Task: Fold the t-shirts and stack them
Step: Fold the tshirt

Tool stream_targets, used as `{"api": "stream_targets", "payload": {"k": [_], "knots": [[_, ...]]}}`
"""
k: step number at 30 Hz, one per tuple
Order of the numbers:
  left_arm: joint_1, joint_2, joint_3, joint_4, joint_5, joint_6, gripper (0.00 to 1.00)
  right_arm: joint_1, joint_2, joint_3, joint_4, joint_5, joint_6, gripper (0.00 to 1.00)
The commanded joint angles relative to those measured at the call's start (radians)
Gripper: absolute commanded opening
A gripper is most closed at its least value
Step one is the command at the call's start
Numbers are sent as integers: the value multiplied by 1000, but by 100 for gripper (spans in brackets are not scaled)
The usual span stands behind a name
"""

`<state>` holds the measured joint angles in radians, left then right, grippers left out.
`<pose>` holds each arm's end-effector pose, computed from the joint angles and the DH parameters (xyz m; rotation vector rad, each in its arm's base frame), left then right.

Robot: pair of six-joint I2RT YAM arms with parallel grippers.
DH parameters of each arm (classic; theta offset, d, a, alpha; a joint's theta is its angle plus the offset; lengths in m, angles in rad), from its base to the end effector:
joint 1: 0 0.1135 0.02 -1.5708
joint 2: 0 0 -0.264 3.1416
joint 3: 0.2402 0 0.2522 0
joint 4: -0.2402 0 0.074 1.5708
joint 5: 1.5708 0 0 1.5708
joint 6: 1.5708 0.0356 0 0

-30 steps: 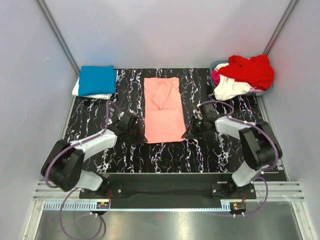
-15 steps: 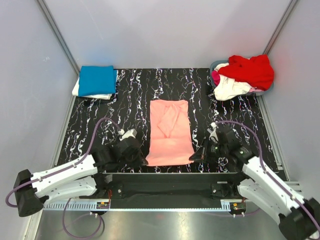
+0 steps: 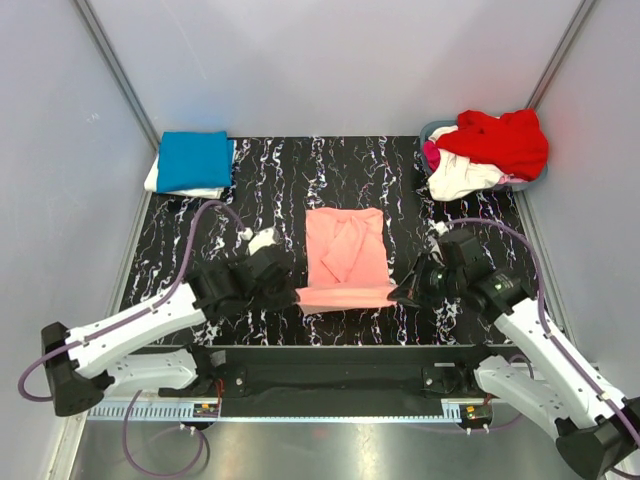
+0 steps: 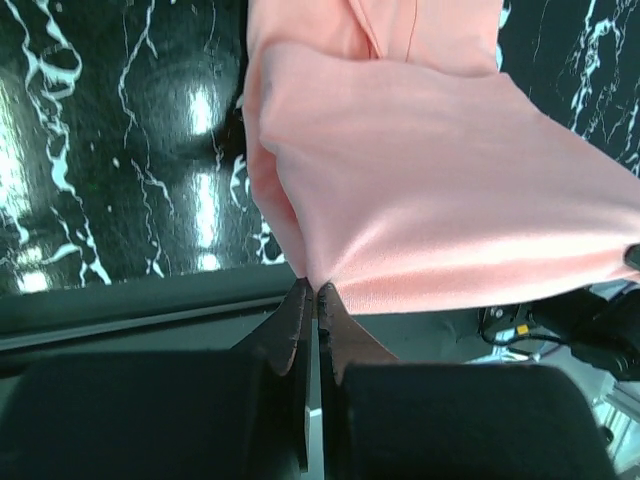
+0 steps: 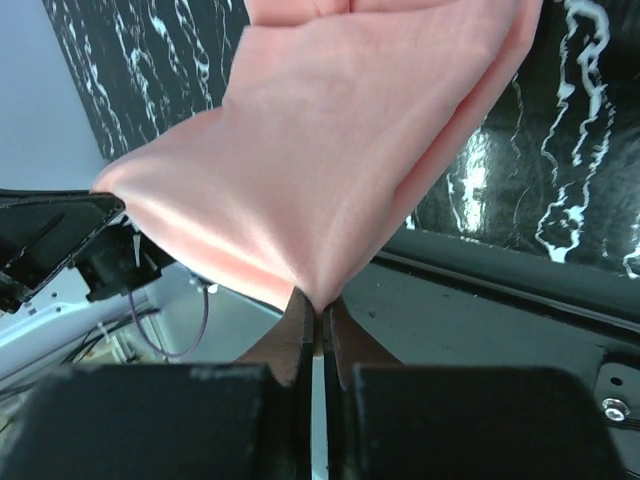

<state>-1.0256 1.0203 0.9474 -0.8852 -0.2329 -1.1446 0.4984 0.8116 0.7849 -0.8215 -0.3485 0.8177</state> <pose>0.1071 -0.1608 0.2916 -0.2501 2.5844 -0.5841 0.1311 0.0852 0.2778 0.2434 2.6030 0.9662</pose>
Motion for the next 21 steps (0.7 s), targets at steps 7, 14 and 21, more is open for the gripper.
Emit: {"api": "stream_targets", "payload": {"k": [7, 14, 21], "knots": [[128, 145, 145, -18, 3, 158, 0, 0, 118, 134, -45, 180, -75, 0], [232, 289, 289, -26, 61, 276, 0, -46, 253, 243, -34, 240, -163, 0], [312, 405, 381, -11, 112, 342, 0, -147, 369, 341, -13, 195, -256, 0]]}}
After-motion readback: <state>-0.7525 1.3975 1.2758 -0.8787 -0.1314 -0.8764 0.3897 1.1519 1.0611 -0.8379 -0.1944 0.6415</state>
